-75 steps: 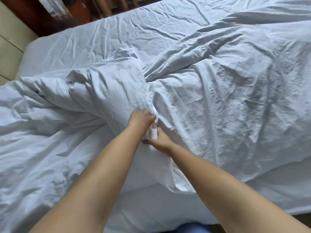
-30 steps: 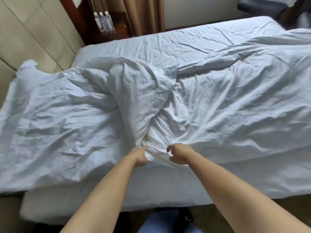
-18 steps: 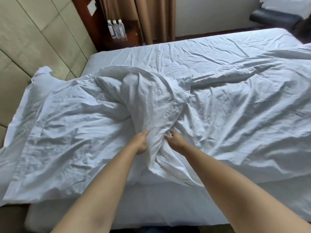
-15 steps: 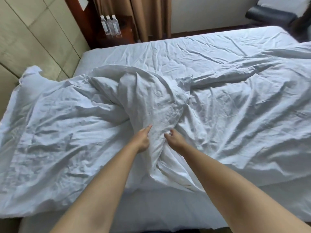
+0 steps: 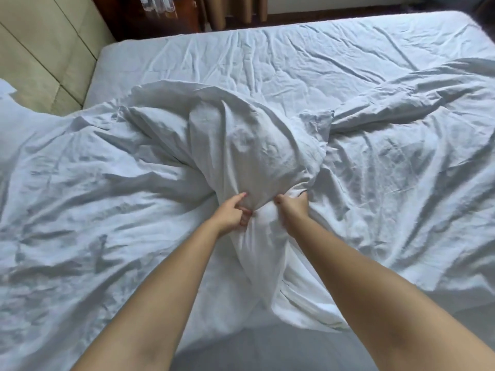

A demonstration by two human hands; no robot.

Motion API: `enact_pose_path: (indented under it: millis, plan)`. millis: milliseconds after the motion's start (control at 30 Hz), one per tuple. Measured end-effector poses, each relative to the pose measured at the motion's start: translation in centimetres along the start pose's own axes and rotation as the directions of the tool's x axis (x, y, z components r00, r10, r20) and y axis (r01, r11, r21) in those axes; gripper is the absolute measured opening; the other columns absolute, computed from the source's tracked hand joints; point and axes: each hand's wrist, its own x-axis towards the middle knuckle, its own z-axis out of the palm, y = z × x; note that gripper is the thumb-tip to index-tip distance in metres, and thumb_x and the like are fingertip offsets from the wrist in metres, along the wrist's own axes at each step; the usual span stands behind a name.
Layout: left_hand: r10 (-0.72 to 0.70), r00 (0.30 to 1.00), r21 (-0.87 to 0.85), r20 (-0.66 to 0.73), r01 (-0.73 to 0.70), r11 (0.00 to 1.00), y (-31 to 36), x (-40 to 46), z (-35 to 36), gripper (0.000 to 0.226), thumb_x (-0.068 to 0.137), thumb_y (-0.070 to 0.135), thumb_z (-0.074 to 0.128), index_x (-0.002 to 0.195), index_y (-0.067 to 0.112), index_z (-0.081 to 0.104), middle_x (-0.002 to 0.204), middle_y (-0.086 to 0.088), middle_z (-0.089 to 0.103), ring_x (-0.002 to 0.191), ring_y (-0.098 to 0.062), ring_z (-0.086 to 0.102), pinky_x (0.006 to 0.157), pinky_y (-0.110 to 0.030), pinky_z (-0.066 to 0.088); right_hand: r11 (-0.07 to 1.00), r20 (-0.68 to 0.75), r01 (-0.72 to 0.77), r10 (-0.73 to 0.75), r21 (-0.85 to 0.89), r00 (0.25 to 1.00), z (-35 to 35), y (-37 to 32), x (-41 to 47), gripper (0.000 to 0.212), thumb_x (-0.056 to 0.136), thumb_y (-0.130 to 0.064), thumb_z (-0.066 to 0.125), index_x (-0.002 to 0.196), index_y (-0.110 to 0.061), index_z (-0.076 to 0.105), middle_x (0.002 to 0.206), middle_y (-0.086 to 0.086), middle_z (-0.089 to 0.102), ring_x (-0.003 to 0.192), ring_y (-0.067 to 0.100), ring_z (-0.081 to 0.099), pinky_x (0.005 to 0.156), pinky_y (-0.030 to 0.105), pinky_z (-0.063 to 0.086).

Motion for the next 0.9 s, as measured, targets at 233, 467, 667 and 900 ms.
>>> enact_pose_path:
  millis: [233, 467, 667, 900]
  plan:
    - [-0.15, 0.96, -0.386, -0.235, 0.05, 0.921, -2.9, -3.7, -7.7, 0.033, 0.099, 0.008, 0.031, 0.12, 0.009, 0.056, 0.096, -0.014, 0.066, 0.068, -0.018, 0.056, 0.064, -0.027, 0.045, 0.678, 0.696, 0.652, -0.284, -0.341, 0.659, 6.2, -3.7, -11.2, 0.057, 0.089, -0.009, 0.051, 0.144, -0.019, 0.039, 0.139, 0.011, 0.05, 0.127, 0.028, 0.046, 0.103, 0.03, 0.039]
    - [-0.386, 0.753, -0.689, -0.532, -0.121, 0.715, -8.5, -15.3, -14.0, 0.037, 0.098, 0.035, 0.044, 0.119, 0.012, 0.064, 0.08, -0.003, 0.067, 0.065, -0.019, 0.06, 0.055, -0.025, 0.05, -0.082, 0.939, 0.965, 0.224, -0.249, 0.262, 4.6, 2.3, -20.1, 0.058, 0.101, -0.02, 0.037, 0.153, -0.021, 0.01, 0.16, 0.007, 0.004, 0.146, 0.024, 0.004, 0.117, 0.033, 0.003]
    - [-0.203, 0.749, -0.317, -0.631, -0.009, 0.949, -9.0, -18.1, -10.7, 0.085, 0.071, 0.041, 0.08, 0.14, 0.02, 0.037, 0.141, 0.003, 0.041, 0.118, -0.019, 0.054, 0.09, -0.036, 0.052, -0.295, 0.851, 0.953, 0.483, -0.063, 0.206, 3.5, 7.6, -21.8, 0.048, 0.094, -0.009, 0.047, 0.142, -0.015, 0.045, 0.147, 0.008, 0.04, 0.134, 0.028, 0.038, 0.11, 0.036, 0.031]
    - [-0.29, 0.765, 0.001, -0.575, 0.355, 0.935, -12.1, -18.5, -7.3, 0.121, 0.067, 0.028, 0.081, 0.151, 0.034, -0.007, 0.155, -0.018, 0.006, 0.143, -0.033, 0.016, 0.116, -0.041, 0.024, 0.188, 0.941, 0.926, -0.021, -0.328, 0.338, 3.4, 6.3, -19.4, 0.051, 0.088, -0.01, 0.047, 0.138, -0.019, 0.046, 0.145, 0.007, 0.04, 0.129, 0.027, 0.044, 0.104, 0.033, 0.04]
